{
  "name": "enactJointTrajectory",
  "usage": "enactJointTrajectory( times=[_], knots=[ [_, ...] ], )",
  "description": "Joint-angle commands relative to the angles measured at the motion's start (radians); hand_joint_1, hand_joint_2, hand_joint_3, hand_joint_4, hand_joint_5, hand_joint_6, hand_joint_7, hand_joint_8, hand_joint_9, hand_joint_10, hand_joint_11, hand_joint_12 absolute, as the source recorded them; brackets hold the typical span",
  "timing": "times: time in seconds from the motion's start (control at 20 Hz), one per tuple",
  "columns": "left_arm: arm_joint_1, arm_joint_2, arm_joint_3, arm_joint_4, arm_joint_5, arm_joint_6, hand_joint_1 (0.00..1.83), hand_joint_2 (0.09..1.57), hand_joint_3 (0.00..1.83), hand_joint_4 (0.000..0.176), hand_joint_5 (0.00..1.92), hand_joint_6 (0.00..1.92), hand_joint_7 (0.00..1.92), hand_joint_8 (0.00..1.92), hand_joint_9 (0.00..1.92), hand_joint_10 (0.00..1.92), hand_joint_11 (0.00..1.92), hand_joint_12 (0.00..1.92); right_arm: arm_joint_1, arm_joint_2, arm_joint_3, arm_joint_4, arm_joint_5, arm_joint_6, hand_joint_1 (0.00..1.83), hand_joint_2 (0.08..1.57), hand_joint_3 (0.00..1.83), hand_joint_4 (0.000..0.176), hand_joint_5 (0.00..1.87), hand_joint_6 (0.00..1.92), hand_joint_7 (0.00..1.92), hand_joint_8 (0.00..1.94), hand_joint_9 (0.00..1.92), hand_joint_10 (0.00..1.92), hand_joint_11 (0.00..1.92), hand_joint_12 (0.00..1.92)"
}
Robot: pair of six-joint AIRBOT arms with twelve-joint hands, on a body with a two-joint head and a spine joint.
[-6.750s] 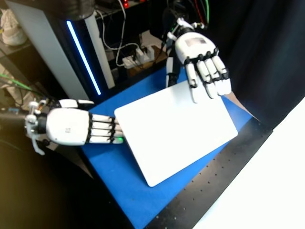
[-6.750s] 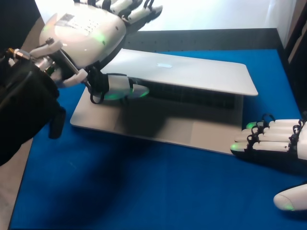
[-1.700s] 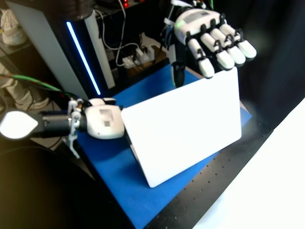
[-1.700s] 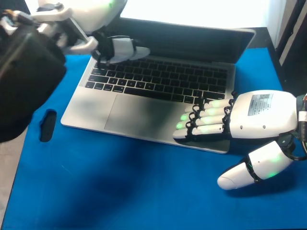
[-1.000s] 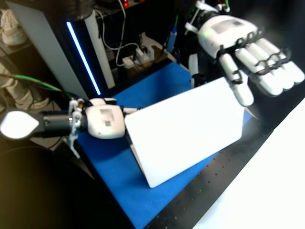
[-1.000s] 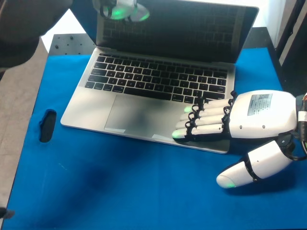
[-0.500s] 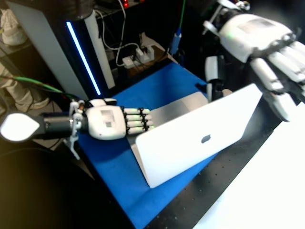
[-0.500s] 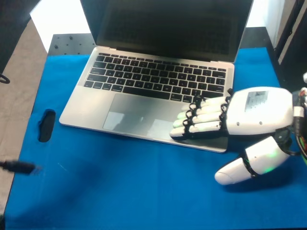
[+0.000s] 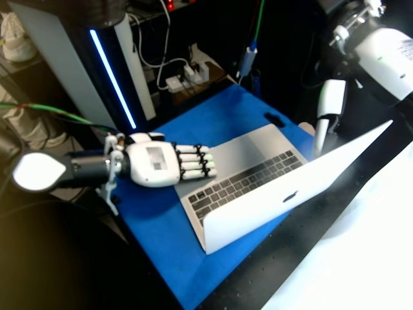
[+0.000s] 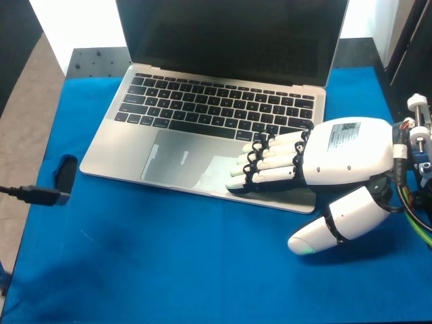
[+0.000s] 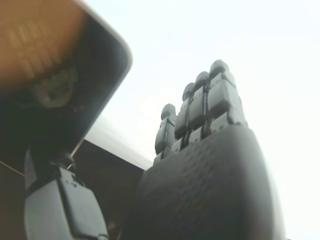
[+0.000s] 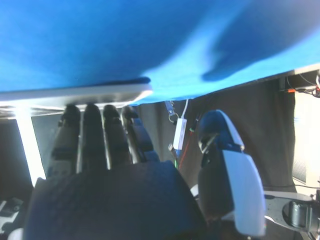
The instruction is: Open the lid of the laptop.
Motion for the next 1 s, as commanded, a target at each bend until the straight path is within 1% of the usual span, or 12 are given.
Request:
enactJointTrajectory(
  times=[0.0,0.15,0.25,0.35,0.45,0.5,0.55,0.7,0.8,0.95],
  knots=[
    [-0.003,0.000,0.003,0.027,-0.096,0.010,0.68,0.93,0.00,0.176,0.00,0.00,0.00,0.00,0.00,0.00,0.00,0.00,0.008,-0.016,-0.004,0.036,0.044,0.012,0.00,1.17,0.00,0.000,0.00,0.00,0.00,0.00,0.00,0.00,0.00,0.00],
    [-0.012,-0.015,0.031,0.037,-0.089,0.010,0.65,0.92,0.00,0.176,0.00,0.00,0.00,0.00,0.00,0.00,0.00,0.00,0.008,-0.016,-0.002,0.035,0.044,0.012,0.00,1.17,0.00,0.000,0.00,0.00,0.00,0.00,0.00,0.00,0.00,0.00],
    [-0.026,-0.028,0.058,0.065,-0.083,0.010,0.68,0.94,0.00,0.176,0.00,0.00,0.00,0.00,0.00,0.00,0.00,0.00,0.015,-0.018,0.002,0.029,0.045,0.012,0.00,1.18,0.00,0.000,0.00,0.00,0.00,0.00,0.00,0.00,0.00,0.00],
    [-0.033,-0.035,0.087,0.064,-0.067,0.016,0.68,0.94,0.00,0.176,0.00,0.00,0.00,0.00,0.00,0.00,0.00,0.00,0.021,-0.024,0.005,0.018,0.049,0.012,0.00,1.18,0.00,0.000,0.00,0.00,0.00,0.00,0.00,0.00,0.00,0.00],
    [-0.036,-0.036,0.102,0.008,-0.063,0.080,0.69,0.94,0.00,0.176,0.00,0.00,0.01,0.00,0.00,0.00,0.00,0.00,0.024,-0.029,0.008,0.013,0.054,0.012,0.00,1.17,0.00,0.000,0.00,0.00,0.00,0.00,0.00,0.00,0.00,0.00],
    [-0.037,-0.035,0.107,-0.028,-0.060,0.111,0.66,0.94,0.00,0.176,0.00,0.00,0.01,0.00,0.00,0.00,0.00,0.00,0.025,-0.029,0.008,0.013,0.055,0.012,0.00,1.17,0.00,0.000,0.00,0.00,0.00,0.00,0.00,0.00,0.00,0.00],
    [-0.036,-0.033,0.111,-0.042,-0.058,0.112,0.66,0.94,0.00,0.176,0.00,0.00,0.02,0.01,0.00,0.00,0.00,0.00,0.025,-0.029,0.007,0.013,0.055,0.012,0.00,1.16,0.00,0.000,0.00,0.00,0.00,0.00,0.00,0.00,0.00,0.00],
    [-0.019,-0.028,0.088,-0.043,-0.062,0.111,0.64,0.94,0.00,0.176,0.00,0.00,0.03,0.01,0.00,0.00,0.00,0.00,0.025,-0.029,0.006,0.013,0.055,0.012,0.00,1.16,0.00,0.000,0.00,0.00,0.00,0.00,0.00,0.00,0.00,0.00],
    [-0.001,-0.020,0.057,0.019,-0.078,0.045,0.64,0.94,0.00,0.176,0.00,0.00,0.02,0.00,0.00,0.00,0.00,0.00,0.025,-0.029,0.004,0.013,0.055,0.012,0.00,1.16,0.00,0.000,0.00,0.00,0.00,0.00,0.00,0.00,0.00,0.00],
    [0.038,0.013,-0.020,0.180,-0.133,-0.170,0.60,0.92,0.00,0.176,0.00,0.00,0.00,0.00,0.00,0.00,0.00,0.00,0.025,-0.029,-0.002,0.013,0.055,0.012,0.00,1.18,0.01,0.000,0.00,0.00,0.00,0.00,0.00,0.00,0.00,0.00]
  ],
)
